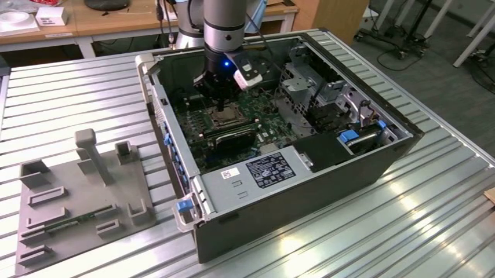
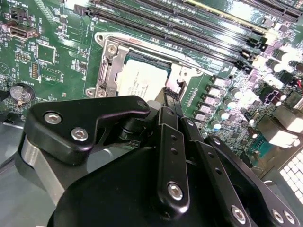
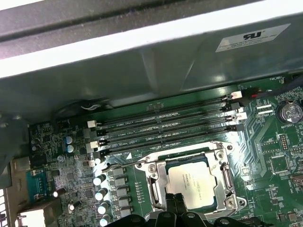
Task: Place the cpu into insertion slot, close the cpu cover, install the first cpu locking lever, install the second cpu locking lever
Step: 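Close the cpu cover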
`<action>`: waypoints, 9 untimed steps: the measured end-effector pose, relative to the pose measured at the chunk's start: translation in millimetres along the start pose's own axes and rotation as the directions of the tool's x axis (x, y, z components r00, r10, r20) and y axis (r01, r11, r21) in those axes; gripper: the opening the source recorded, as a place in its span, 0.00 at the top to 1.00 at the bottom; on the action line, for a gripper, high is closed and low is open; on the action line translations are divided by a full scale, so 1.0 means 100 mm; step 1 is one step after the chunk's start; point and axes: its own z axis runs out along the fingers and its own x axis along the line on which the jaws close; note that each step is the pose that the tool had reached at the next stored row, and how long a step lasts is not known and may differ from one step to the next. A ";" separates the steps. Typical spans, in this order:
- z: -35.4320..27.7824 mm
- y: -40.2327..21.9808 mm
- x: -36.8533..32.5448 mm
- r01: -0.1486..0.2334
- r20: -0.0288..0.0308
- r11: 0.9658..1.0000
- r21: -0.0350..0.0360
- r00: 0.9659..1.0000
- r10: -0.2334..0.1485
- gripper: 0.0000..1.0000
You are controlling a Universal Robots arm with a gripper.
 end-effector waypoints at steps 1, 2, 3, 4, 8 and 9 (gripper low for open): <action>0.000 0.000 0.000 0.000 0.000 1.000 0.000 1.000 0.000 0.89; 0.000 0.000 0.000 0.000 0.000 1.000 0.000 1.000 0.000 0.89; 0.000 0.000 0.000 0.000 0.000 1.000 0.000 1.000 0.000 0.89; 0.000 0.000 0.000 0.000 0.000 1.000 0.000 1.000 0.000 0.89; 0.004 0.000 0.001 0.010 0.000 1.000 0.000 1.000 -0.010 0.89; 0.006 -0.001 0.002 0.017 0.000 1.000 0.000 1.000 -0.017 0.89</action>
